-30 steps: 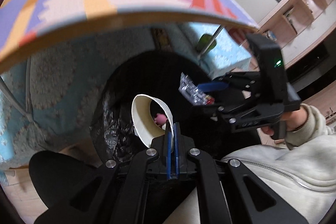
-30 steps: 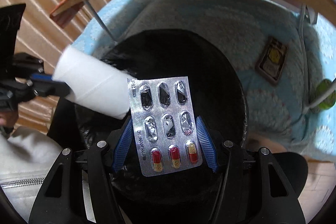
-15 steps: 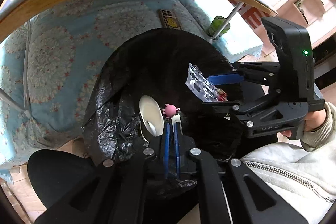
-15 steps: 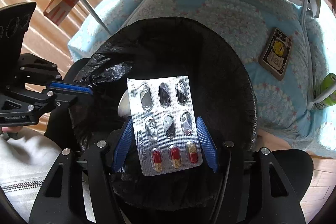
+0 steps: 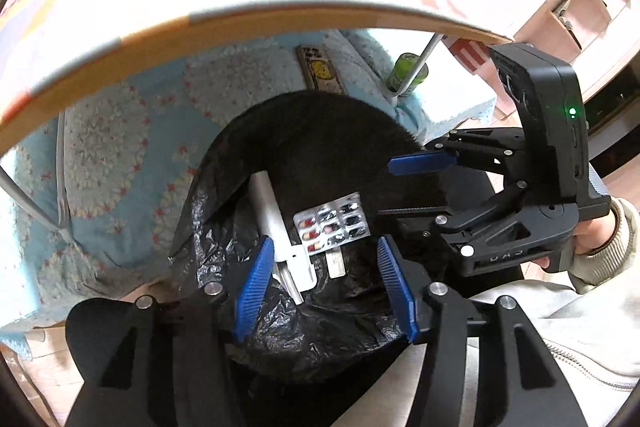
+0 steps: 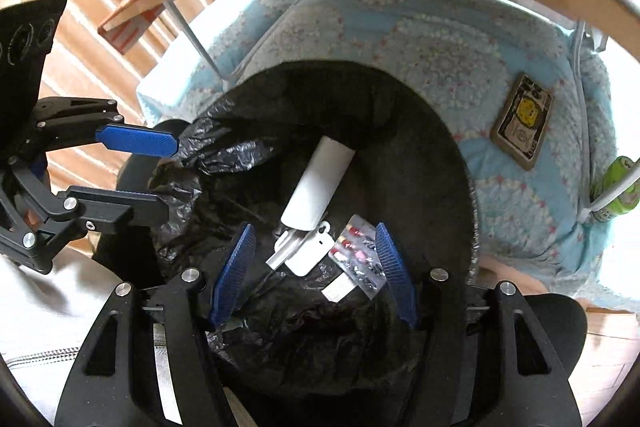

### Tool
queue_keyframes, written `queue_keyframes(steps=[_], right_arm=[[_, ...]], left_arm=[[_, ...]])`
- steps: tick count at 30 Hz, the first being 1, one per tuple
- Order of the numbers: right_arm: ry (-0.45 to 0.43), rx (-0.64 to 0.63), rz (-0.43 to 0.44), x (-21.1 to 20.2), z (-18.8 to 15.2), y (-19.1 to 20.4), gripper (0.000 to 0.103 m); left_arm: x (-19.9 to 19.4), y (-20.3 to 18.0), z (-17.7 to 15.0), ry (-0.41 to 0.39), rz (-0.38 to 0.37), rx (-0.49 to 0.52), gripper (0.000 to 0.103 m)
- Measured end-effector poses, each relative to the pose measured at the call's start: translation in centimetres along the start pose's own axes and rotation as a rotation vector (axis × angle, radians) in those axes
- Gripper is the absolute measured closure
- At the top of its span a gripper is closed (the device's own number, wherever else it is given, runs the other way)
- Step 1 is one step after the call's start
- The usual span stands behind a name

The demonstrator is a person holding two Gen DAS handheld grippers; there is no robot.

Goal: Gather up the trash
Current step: 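Raise both open tools out of the bin toward the mat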

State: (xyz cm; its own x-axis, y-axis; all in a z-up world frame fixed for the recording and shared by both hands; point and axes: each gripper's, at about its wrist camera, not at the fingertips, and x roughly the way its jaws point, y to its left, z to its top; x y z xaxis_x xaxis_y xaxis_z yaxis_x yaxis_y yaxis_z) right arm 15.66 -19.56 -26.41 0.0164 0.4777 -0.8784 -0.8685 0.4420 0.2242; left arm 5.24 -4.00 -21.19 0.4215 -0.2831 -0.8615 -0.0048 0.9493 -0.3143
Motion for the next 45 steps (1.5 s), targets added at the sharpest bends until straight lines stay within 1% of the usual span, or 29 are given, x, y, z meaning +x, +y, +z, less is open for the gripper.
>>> queue_keyframes(steps=[7,10,19,25,32,38,45], right_arm=[[-0.054,-0.014,-0.019,-2.4,0.7,0.6,0.041],[-0.078,-0.023,-0.03,-3.6,1.0,0.8,0.041],[-0.167,-0.046,-0.077,-7.4,2.6,0.8,0.041],[-0.239,-0.077,-0.119,-10.5,5.0,0.2,0.041],[-0.314,-0.084,-0.152,-13.1,8.2,-0.9,0.041],[-0.359,-0.102,-0.175,-14.2,11.0,-1.5,0.041],[-0.396,-0.094,-0.208,-14.6,14.1,-3.0,0.041]], left_arm=[[-2.1,-0.5,0.7,-0.048,0.01,0.017,0.051],[-3.3,-0.5,1.2,-0.074,0.026,0.032,0.051],[-7.3,0.3,4.3,-0.178,0.07,0.063,0.051],[-9.2,1.2,7.1,-0.236,0.098,0.074,0.051],[-10.8,3.1,10.6,-0.304,0.109,0.034,0.051],[-11.5,4.1,13.3,-0.331,0.134,0.036,0.051],[-11.5,6.6,17.0,-0.361,0.161,0.012,0.051]])
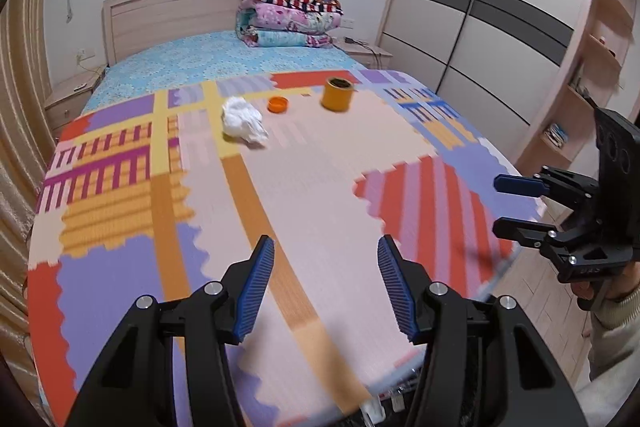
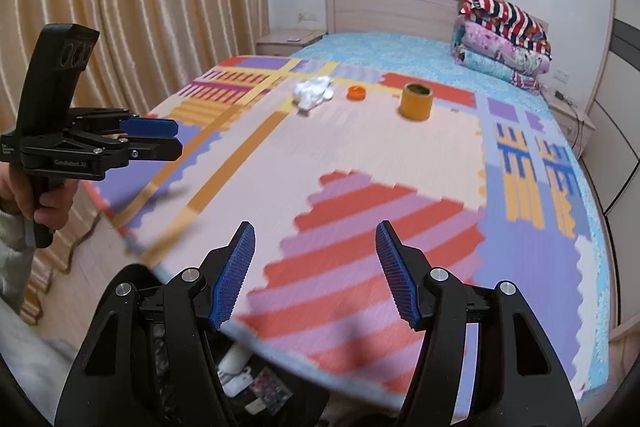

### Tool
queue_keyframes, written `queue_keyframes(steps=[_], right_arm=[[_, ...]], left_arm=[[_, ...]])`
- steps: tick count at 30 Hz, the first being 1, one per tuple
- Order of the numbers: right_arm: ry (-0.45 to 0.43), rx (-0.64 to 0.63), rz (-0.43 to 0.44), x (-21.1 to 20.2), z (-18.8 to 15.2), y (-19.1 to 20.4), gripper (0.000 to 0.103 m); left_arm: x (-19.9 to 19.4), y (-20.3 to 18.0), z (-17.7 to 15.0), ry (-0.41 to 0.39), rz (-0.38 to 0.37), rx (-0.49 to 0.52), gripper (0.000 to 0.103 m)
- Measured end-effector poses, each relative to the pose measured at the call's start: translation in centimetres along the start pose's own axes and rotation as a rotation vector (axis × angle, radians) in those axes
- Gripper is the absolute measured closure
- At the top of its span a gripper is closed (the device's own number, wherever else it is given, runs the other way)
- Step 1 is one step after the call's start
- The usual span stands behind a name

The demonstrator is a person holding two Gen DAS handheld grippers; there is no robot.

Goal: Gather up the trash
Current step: 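Raise both open tools out of the bin toward the mat, then close the left tool on the crumpled white tissue while the right tool grasps the yellow tape roll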

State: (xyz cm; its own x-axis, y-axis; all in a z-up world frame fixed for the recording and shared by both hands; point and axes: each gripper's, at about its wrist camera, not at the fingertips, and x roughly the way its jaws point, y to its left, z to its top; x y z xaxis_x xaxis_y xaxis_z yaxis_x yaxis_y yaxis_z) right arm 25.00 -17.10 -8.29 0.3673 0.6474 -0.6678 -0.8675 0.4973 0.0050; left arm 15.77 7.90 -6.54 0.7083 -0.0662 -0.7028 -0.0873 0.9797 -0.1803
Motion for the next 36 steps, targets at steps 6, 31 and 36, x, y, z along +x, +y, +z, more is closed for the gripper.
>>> queue_keyframes(steps=[6,31,36], right_arm=[[0.004,0.015,-0.001,2.5,2.4,-1.7,0.041],[0.066,0.1,-0.115,15.6,10.6,-9.2,0.041],[0.085,0.078,-0.189,17.3,11.4,-9.9,0.041]], left_arm=[[2.4,2.5,2.3,0.005,0.021,-0.03,0.051],[13.9,10.5,10.0,0.024,0.047,-0.095,0.051],[15.6,11.0,10.6,0.053,0.024,-0.122,0.054]])
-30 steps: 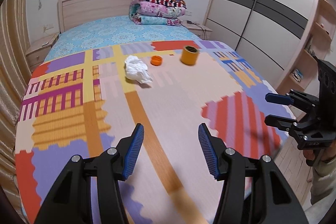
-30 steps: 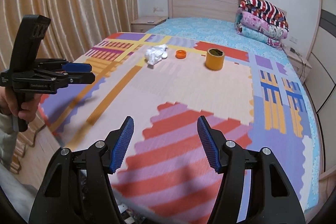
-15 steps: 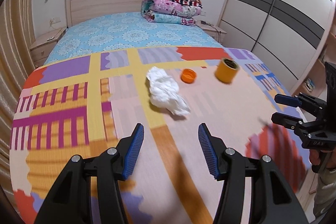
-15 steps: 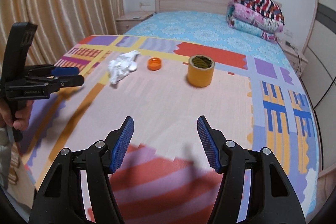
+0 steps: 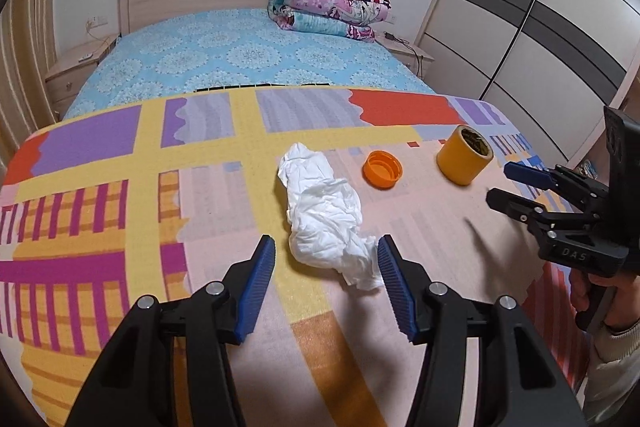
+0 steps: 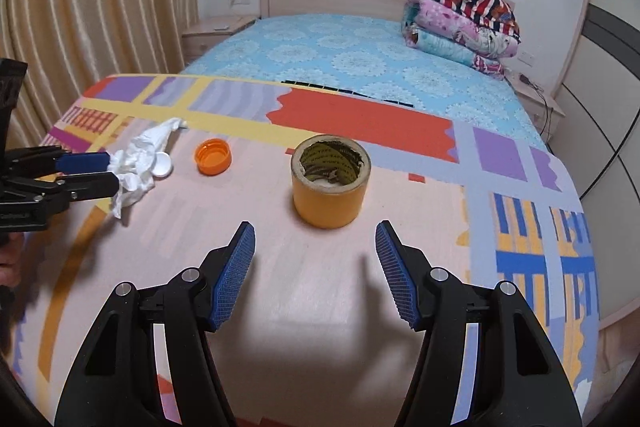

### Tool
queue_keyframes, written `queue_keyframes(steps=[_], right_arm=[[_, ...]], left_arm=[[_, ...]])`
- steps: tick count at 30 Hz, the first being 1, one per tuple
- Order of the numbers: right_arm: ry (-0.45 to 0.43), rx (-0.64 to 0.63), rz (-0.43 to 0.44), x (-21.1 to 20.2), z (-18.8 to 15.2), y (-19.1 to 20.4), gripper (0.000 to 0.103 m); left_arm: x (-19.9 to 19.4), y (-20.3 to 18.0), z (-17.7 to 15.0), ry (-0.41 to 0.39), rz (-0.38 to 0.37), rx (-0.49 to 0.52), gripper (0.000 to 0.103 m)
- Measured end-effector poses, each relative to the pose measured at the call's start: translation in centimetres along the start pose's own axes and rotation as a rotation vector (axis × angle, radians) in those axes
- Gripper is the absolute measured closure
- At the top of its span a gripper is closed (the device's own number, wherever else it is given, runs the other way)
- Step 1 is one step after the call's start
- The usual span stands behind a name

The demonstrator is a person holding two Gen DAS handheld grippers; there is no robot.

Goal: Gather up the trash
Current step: 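Close the left tool on the crumpled white tissue while the right tool grasps the yellow tape roll, then carry the tissue with the left tool while the right tool carries the tape over the bin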

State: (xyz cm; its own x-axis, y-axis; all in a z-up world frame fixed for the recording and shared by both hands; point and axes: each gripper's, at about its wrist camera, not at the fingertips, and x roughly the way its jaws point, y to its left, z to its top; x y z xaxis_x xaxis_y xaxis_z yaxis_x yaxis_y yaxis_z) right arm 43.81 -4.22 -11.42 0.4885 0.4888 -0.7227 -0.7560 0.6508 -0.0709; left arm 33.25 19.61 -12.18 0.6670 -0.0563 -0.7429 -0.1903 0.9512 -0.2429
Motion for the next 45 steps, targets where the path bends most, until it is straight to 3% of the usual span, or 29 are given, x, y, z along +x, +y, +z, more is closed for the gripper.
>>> queue_keyframes(steps=[13,14,16,23,45], right_arm=[[0.007,0.1,0.018,3.3,1.4,-1.4,0.041],[0.008,0.118,0.024,3.5,1.5,-1.6,0.042],[0.006,0.133,0.029,3.5,1.5,-1.8,0.056],[-0.008,0.124,0.04,1.9,0.7,-1.0,0.056],[-0.118,0.055,0.079,-11.3,-3.5,3.0,0.056]], left_arm=[[1.4,0.6,0.6,0.011,-0.016,-0.044,0.093],[1.3,0.6,0.6,0.008,-0.015,-0.045,0.094],[0.9,0.6,0.6,0.002,-0.011,-0.043,0.095],[-2.4,-1.3,0.0,-0.056,0.016,0.06,0.095],[-15.6,-7.8,-5.2,-0.167,0.023,0.133,0.095]])
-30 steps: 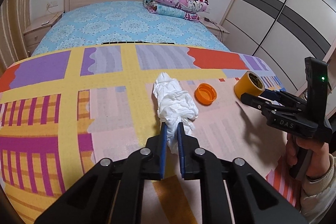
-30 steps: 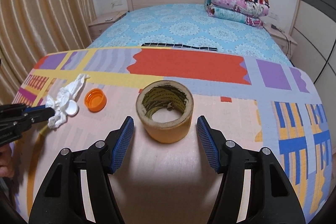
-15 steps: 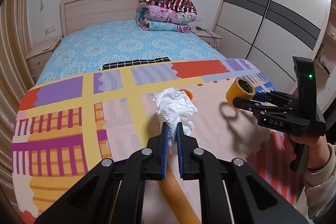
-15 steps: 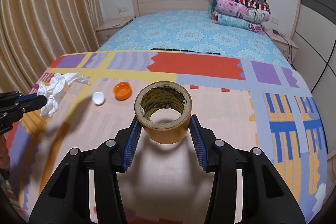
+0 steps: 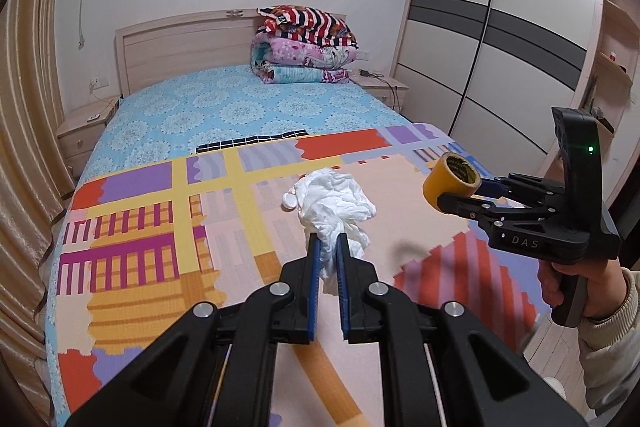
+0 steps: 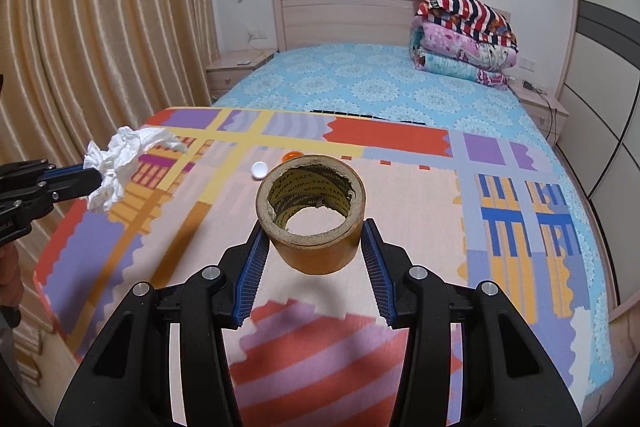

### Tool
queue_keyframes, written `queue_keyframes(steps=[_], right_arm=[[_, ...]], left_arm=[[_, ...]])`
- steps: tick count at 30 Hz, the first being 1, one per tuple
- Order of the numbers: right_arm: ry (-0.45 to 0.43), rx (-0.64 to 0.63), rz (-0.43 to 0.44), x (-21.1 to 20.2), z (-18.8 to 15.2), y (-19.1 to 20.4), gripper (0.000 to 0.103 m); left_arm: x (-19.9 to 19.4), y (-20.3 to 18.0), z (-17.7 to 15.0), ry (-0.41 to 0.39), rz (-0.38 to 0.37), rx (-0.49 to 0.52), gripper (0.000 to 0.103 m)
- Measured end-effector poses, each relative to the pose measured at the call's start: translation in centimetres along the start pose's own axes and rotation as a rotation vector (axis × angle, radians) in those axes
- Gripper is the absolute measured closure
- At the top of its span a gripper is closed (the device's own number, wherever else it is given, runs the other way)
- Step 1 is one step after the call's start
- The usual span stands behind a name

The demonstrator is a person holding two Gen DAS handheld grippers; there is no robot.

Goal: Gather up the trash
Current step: 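Carry the tissue with the left tool while the right tool carries the tape over the bin, then open both tools over the bin to drop the tissue and tape roll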

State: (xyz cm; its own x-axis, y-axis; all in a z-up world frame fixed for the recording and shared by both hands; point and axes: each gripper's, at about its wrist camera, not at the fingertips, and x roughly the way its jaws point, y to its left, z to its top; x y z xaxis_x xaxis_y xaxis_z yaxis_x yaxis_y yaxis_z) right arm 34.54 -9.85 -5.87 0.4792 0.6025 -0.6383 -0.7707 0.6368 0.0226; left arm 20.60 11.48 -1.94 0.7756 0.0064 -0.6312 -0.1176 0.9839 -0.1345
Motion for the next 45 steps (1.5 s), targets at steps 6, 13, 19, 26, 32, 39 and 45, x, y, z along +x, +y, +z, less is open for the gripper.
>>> queue_keyframes(steps=[6,13,19,26,32,39,45], right_arm=[[-0.018,-0.02,0.038,-3.7,-1.3,1.3,0.056],[-0.025,-0.073,0.082,-8.1,-4.1,3.1,0.056],[-0.017,-0.108,0.105,-11.0,-7.1,4.4,0.056],[0.001,-0.148,0.151,-13.7,-11.2,6.4,0.056],[0.049,-0.158,0.195,-14.0,-14.4,7.4,0.056],[0.121,-0.185,0.221,-13.3,-17.6,8.4,0.056],[0.228,-0.161,0.242,-11.0,-20.9,8.5,0.056]], left_arm=[[-3.5,-2.4,-1.2,-0.029,-0.01,0.022,0.095],[-7.7,-5.2,-3.7,-0.071,0.009,0.047,0.095],[-10.3,-7.0,-6.2,-0.079,-0.015,0.051,0.095],[-11.9,-8.6,-9.6,-0.051,-0.054,0.047,0.095],[-12.4,-10.3,-12.2,-0.01,-0.136,0.045,0.095],[-11.4,-11.9,-14.4,0.049,-0.168,0.062,0.095],[-8.4,-12.5,-17.0,0.155,-0.187,0.068,0.095]])
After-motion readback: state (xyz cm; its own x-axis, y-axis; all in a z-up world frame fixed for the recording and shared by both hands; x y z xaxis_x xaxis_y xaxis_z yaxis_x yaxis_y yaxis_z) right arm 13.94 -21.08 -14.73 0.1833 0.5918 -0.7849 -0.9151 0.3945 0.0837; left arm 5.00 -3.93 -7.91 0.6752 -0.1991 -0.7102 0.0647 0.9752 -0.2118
